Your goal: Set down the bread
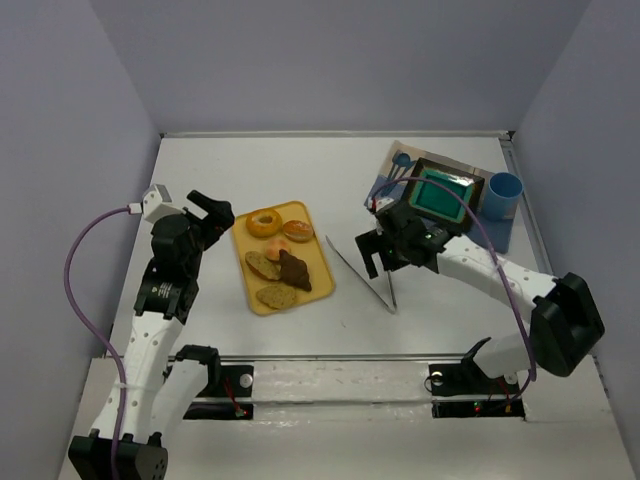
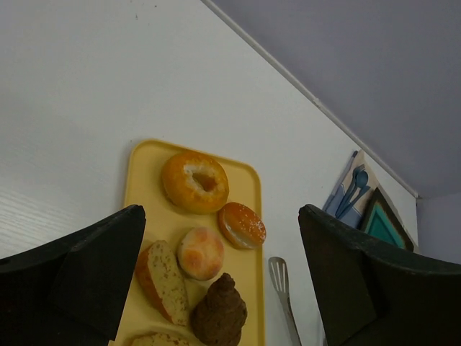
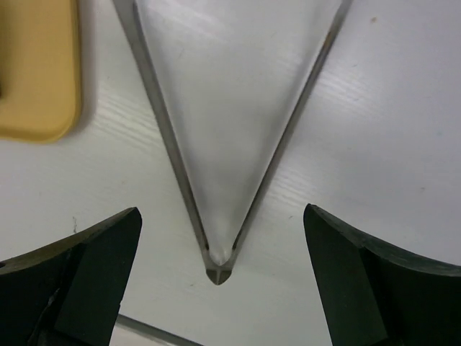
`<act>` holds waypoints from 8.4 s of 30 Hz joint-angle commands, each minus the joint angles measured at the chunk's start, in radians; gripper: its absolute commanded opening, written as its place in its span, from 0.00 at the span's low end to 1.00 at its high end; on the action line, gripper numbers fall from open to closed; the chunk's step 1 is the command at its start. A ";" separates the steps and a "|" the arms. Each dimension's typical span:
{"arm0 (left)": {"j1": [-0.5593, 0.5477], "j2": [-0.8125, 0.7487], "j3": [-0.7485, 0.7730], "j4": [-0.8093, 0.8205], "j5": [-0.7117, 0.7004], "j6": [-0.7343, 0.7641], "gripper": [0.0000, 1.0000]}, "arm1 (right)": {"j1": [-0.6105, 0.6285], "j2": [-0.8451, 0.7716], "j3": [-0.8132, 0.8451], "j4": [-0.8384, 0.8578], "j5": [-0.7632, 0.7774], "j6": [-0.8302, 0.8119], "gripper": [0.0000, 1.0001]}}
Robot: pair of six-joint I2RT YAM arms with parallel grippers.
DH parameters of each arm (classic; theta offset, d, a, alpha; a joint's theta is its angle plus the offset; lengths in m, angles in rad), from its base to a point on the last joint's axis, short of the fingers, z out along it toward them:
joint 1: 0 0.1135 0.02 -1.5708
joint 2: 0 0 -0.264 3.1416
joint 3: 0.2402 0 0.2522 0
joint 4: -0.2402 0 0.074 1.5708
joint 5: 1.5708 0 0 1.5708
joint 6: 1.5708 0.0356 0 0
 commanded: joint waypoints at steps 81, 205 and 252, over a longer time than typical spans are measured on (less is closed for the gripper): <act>-0.007 -0.067 -0.055 0.099 0.009 -0.005 0.99 | 0.119 0.167 0.242 -0.017 -0.486 -0.154 0.69; -0.057 -0.070 -0.069 0.070 -0.063 -0.006 0.99 | -0.224 -0.029 0.248 -0.063 -0.295 0.193 0.15; -0.059 -0.054 -0.064 0.068 -0.075 0.001 0.99 | -0.619 -0.218 0.079 -0.090 0.063 0.196 0.52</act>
